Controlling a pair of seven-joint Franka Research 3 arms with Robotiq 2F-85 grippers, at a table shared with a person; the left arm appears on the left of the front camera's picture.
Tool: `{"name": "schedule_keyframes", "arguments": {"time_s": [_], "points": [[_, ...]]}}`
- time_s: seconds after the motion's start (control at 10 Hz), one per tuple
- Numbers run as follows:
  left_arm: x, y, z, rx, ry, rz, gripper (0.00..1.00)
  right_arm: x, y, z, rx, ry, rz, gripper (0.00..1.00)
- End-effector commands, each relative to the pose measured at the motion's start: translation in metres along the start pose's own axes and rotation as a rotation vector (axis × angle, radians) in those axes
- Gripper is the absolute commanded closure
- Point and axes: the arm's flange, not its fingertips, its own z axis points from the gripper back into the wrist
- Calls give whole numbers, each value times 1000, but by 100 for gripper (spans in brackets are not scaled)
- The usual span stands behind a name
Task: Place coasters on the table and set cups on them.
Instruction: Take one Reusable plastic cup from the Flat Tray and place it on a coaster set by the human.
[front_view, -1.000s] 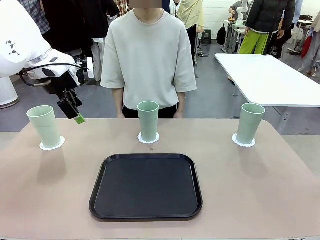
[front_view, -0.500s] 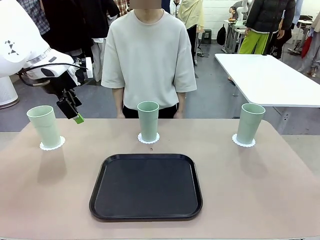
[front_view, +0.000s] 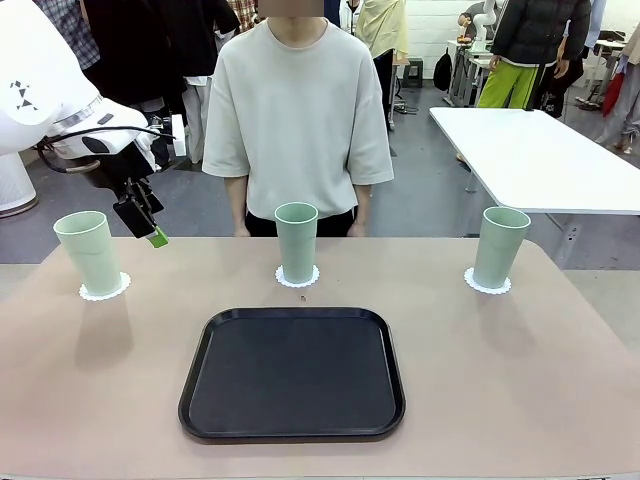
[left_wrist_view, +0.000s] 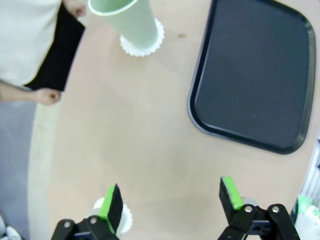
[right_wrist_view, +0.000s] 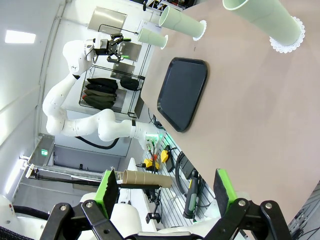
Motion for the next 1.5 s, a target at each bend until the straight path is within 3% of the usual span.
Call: {"name": "schedule_keyframes", "arguments": {"time_s": [0.0,0.8,1.0,1.1,1.2,1.3,1.4], "points": [[-4,-1,2,-6,2,-23,0,-1,2,-2,3,-12,-8,0],[0,0,0,0,0,0,0,-1,2,-2,3,-12,-8,0],[-26,-22,36,-206,-284,440,0,-1,2,-2,3,-12,-8,0],[-47,-12,61,-369,-341,560,0,-1,2,-2,3,-12,-8,0],[-70,-11,76,-533,-371,662,0,-1,2,-2,3,-12,-8,0],[-96,-18,80,-622,-295,765,0,-1,2,-2,3,-12,-8,0],[-117,-17,84,-616,-239,864,0,-1,2,-2,3,-12,-8,0]]}}
